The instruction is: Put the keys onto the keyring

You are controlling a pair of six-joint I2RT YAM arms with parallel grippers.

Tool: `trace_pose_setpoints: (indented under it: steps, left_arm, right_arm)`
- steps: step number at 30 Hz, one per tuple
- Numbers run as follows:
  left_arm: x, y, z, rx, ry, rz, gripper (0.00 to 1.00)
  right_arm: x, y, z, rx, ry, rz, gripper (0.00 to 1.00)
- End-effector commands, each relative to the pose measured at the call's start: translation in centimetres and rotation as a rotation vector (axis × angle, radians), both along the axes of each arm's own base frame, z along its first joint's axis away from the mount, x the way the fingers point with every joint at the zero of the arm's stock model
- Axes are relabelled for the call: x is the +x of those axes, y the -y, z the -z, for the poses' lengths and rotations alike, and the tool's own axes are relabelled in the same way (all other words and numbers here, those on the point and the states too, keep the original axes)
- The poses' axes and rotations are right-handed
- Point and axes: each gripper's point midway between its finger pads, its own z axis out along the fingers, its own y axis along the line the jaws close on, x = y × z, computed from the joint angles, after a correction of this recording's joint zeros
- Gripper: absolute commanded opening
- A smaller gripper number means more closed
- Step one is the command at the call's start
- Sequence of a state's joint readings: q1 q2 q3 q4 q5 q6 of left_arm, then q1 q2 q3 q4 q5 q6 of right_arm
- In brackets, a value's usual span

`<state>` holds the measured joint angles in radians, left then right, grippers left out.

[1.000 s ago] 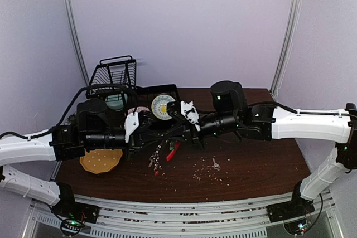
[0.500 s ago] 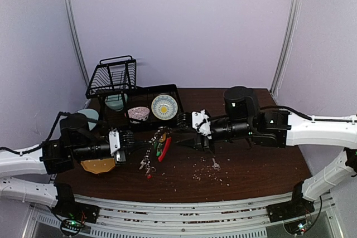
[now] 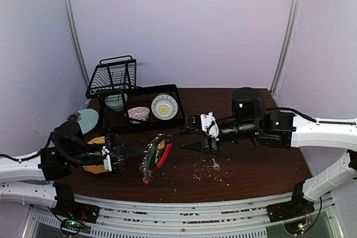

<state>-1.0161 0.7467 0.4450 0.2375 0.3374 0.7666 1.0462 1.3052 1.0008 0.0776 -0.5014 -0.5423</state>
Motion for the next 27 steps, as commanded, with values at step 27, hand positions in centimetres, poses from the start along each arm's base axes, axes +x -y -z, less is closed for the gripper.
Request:
trace_pose_setpoints:
  steps: [27]
  left_arm:
    - [0.8, -0.1, -2.5, -0.074, -0.018, -0.046, 0.0]
  right_arm:
    - [24.9, 34.8, 19.8, -0.201, -0.778, 1.812, 0.44]
